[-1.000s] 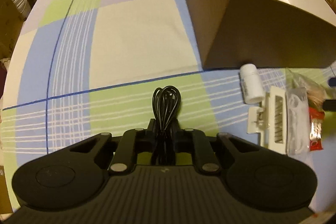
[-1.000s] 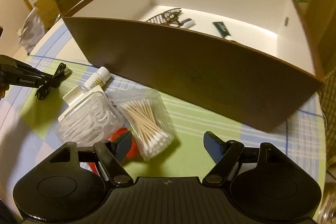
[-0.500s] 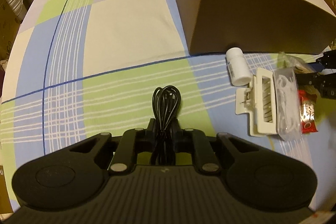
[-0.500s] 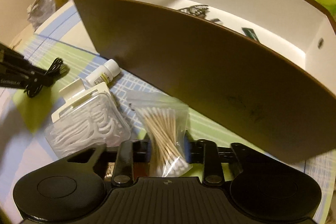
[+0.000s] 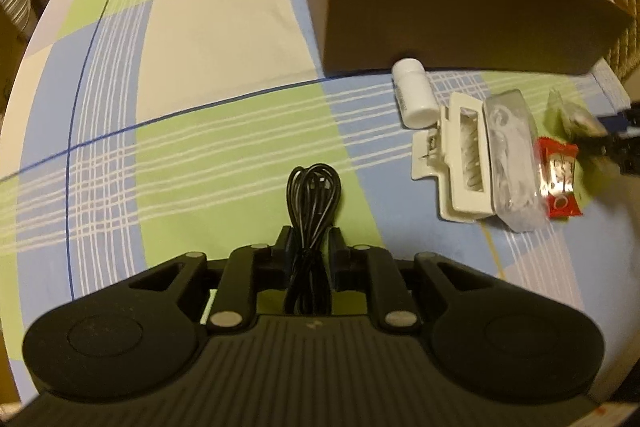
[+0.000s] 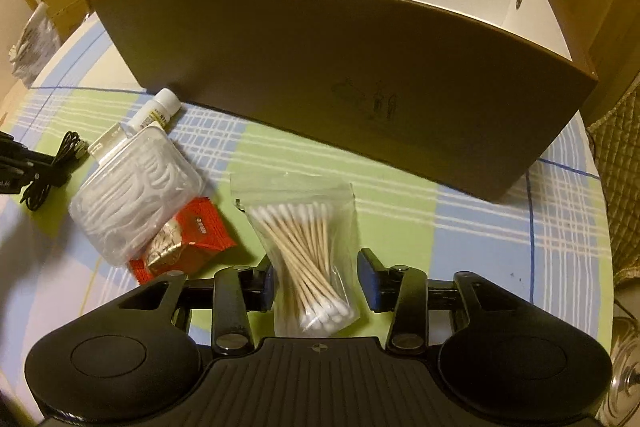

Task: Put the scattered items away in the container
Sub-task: 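Lift cable with left tool while right tool carries swab bag over the box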

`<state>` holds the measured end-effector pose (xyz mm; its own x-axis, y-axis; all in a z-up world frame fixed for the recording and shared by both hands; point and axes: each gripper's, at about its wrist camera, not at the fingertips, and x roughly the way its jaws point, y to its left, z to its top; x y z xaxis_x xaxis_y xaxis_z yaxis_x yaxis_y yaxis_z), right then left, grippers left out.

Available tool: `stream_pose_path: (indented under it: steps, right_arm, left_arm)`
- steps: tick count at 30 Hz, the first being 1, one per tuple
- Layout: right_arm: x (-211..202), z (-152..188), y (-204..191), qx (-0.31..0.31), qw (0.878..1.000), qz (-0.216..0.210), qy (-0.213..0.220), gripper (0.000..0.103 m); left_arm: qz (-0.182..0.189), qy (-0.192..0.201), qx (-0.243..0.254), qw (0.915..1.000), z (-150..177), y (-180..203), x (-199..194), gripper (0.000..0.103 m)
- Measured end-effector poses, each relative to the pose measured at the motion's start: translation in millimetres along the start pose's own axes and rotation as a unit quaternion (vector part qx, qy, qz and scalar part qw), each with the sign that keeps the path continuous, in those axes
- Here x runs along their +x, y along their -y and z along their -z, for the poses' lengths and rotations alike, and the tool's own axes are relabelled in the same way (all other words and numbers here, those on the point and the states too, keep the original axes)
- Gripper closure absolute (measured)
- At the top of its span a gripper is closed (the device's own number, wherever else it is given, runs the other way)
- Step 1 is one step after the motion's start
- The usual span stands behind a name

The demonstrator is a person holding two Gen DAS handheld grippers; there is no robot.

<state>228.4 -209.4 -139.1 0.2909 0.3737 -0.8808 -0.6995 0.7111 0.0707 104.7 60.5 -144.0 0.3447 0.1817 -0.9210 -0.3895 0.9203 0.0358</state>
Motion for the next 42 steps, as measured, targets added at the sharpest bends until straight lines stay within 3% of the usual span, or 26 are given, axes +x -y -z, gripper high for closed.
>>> stream_pose_path:
  steps: [3, 4, 5, 12, 22, 33, 42]
  right_arm:
    - [1.6, -1.1, -4.0, -0.012, 1.0, 0.008, -0.001, 0.067]
    - [1.2, -0.9, -5.4, -0.016, 1.0, 0.01, -0.003, 0.083]
    - [0.1, -0.5, -5.4, -0.016, 1.0, 0.009, -0.006, 0.084]
    - [-12.7, 9.2, -3.8, 0.011, 1.0, -0.012, -0.014, 0.085]
    - [-49.8, 6.8, -12.6, 0.018, 0.999, -0.039, 0.008, 0.085]
    - [-85.4, -15.1, -21.1, 0.017, 0.996, -0.063, 0.059, 0.085]
    - [-115.3, -57.3, -12.8, 0.002, 0.991, -0.059, 0.12, 0.085]
  left_arm:
    - [0.001, 0.002, 0.003, 1.0, 1.7, 3.2, -0.5, 0.092]
    - [0.001, 0.003, 0.0, 1.0, 2.2, 3.7, -0.2, 0.092]
    - [0.003, 0.003, -0.005, 1.0, 2.8, 3.6, -0.3, 0.092]
    - [0.016, 0.003, -0.014, 0.9998, 11.0, 6.6, -11.6, 0.093]
    - [0.035, 0.053, -0.012, 0.9979, 1.2, 16.6, -56.9, 0.093]
    - [0.06, 0.129, 0.013, 0.9897, -29.1, 37.9, -105.8, 0.093]
    - [0.077, 0.181, 0.052, 0.979, -84.5, 66.0, -118.1, 0.093]
